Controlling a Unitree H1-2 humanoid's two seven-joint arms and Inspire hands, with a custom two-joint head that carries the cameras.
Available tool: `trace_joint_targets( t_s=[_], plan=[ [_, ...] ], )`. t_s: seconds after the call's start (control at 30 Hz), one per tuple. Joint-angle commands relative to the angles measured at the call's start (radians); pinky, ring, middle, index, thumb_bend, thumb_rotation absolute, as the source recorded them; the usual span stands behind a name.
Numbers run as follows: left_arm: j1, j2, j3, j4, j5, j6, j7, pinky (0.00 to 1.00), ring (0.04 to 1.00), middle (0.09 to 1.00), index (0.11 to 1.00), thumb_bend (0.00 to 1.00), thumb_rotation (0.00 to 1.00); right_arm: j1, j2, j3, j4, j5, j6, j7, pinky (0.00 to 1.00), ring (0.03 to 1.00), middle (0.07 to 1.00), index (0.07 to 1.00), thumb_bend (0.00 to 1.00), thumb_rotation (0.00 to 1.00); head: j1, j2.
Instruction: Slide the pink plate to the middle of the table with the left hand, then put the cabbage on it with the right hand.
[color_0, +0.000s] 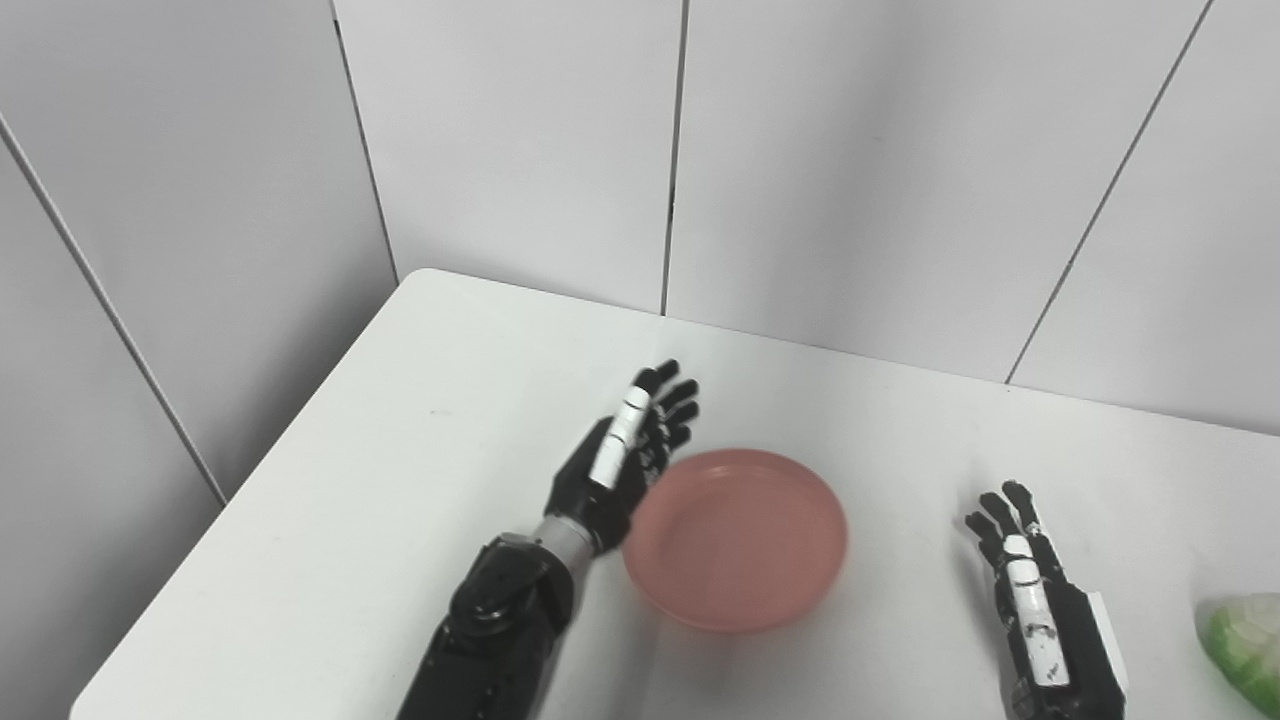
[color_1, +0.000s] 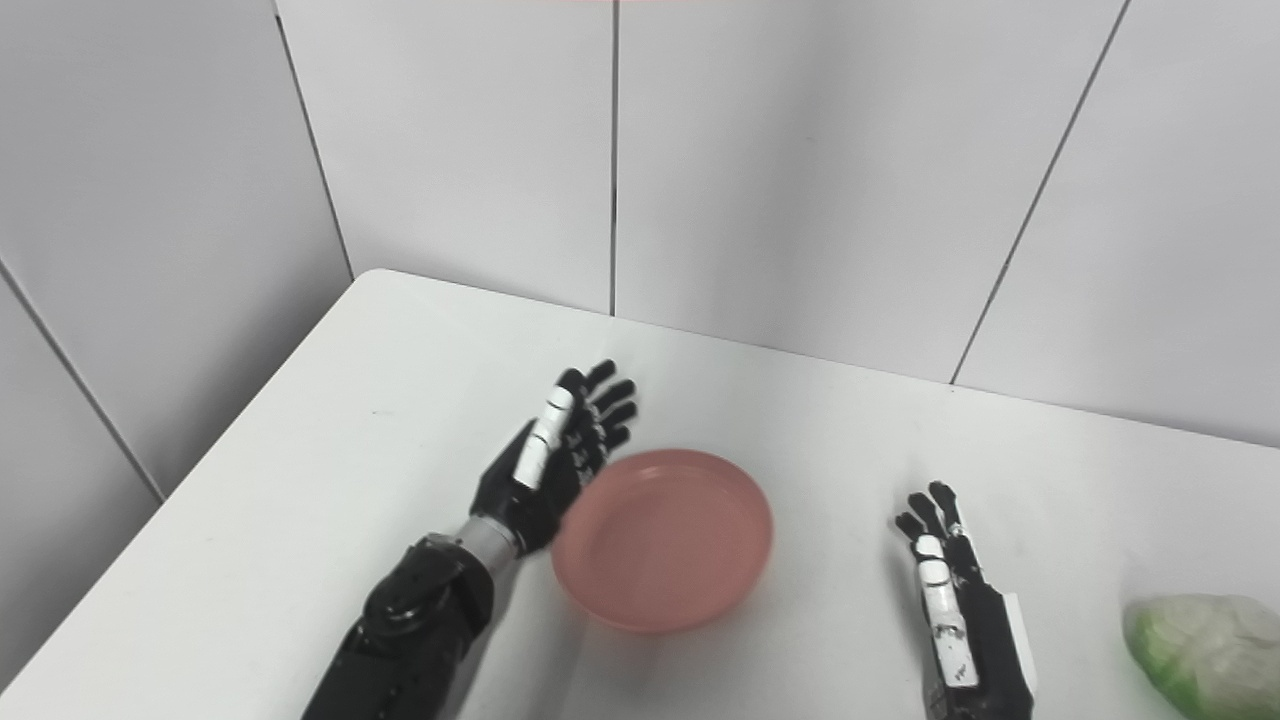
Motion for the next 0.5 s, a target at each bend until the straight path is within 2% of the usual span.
trace_joint_targets(
  t_s=[0.0,0.2,0.33,0.47],
  plan=[
    [0.007,-0.003,-0.012,-0.033,0.026,-0.018,0.003,1.0,0.976,0.955,0.962,0.7,0.83,-0.026,-0.001,-0.009,-0.02,0.022,-0.033,0.005,1.0,0.905,0.923,0.947,0.56,0.84,-0.003,0.006],
    [0.017,-0.02,-0.008,-0.078,0.019,-0.037,-0.001,0.99,0.963,0.954,0.949,0.68,0.85,-0.029,-0.007,-0.005,-0.021,0.005,-0.031,-0.001,1.0,0.899,0.918,0.941,0.59,0.85,-0.011,0.017],
    [0.019,-0.017,0.0,-0.094,0.009,-0.024,-0.007,1.0,0.971,0.962,0.953,0.69,0.87,-0.029,-0.006,-0.003,-0.027,0.003,-0.029,0.0,1.0,0.897,0.916,0.945,0.57,0.87,-0.032,0.028],
    [0.025,-0.013,0.015,-0.126,-0.014,0.005,-0.009,1.0,0.977,0.967,0.95,0.7,0.85,-0.027,0.001,0.005,-0.042,-0.038,-0.025,-0.022,0.98,0.889,0.911,0.942,0.58,0.88,-0.076,0.049]
  ],
)
